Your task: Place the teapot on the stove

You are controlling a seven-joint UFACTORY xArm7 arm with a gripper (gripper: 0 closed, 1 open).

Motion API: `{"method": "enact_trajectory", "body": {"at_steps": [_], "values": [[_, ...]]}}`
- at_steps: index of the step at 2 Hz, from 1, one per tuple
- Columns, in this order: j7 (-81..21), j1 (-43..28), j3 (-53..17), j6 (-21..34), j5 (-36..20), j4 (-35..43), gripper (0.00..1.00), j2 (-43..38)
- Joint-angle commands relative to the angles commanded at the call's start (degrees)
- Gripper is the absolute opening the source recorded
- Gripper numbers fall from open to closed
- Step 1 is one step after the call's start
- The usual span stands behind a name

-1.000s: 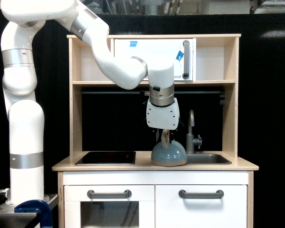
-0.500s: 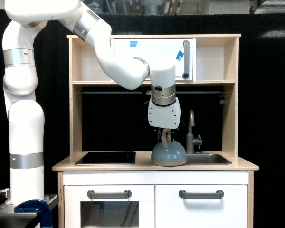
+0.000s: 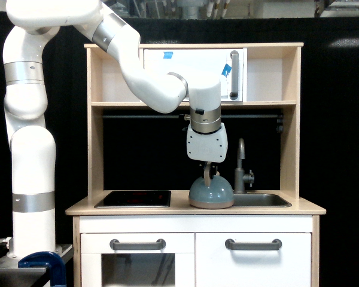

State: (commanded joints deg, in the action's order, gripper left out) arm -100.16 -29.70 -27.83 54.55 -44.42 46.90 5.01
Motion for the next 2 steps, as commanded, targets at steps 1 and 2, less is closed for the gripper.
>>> {"method": "enact_trajectory", "body": {"at_steps": [1, 2], "values": [[4.4, 1.1, 2.1, 0.6, 3.3, -1.6, 0.0, 5.0], [12.2, 1.4, 7.7, -2.3, 6.9, -10.7, 0.0, 16.6]]}}
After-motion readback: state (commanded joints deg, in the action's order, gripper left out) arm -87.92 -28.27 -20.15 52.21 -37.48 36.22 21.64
